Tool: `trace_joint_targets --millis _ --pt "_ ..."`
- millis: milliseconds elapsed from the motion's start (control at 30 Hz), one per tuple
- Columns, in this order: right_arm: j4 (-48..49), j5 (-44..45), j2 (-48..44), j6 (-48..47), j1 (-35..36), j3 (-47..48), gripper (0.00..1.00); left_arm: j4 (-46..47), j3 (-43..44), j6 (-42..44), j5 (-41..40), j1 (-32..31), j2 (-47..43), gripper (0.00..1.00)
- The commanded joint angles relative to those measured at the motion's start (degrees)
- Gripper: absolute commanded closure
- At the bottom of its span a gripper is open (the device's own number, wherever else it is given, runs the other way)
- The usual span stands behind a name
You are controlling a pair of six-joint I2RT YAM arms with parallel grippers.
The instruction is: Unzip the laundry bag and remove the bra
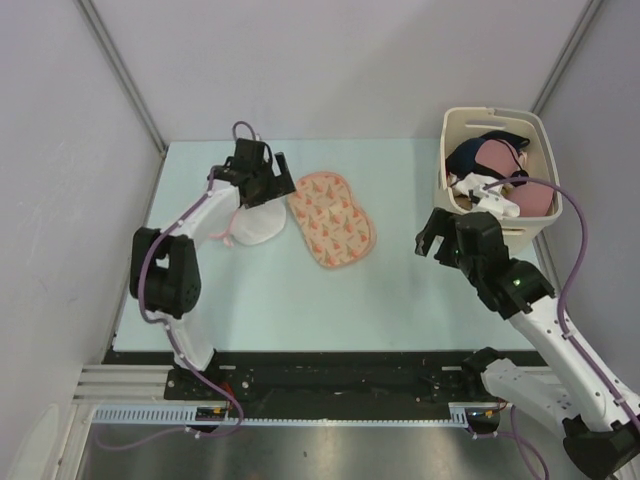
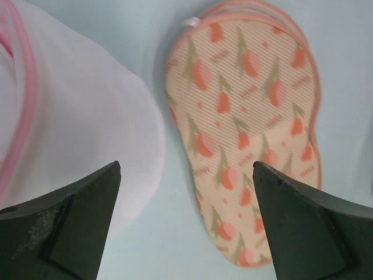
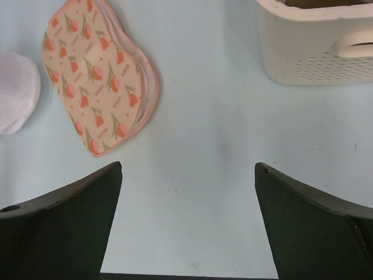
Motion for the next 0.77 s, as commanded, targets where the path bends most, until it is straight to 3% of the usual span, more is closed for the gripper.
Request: trace_joint_targets --millis 0,300,533,733 --pt "1.5 -1.2 3.1 0.4 0.8 -0.1 0.00 -1.1 -3.0 4.6 2.4 -4.4 -12.1 0.00" --pt "5.6 -1.1 11.2 1.5 2.9 0.0 0.00 0.5 -15.8 7.2 9.2 -7.2 -33.8 0.00" --pt "4.2 2.4 14.7 2.1 4.2 0.0 0.00 -0.2 -25.8 9.6 4.9 -7.2 -48.2 0.00" --pt "3.5 6.6 14.8 2.6 6.2 -0.1 0.00 0.5 -30.4 10.4 3.2 -7.2 -52.8 0.00"
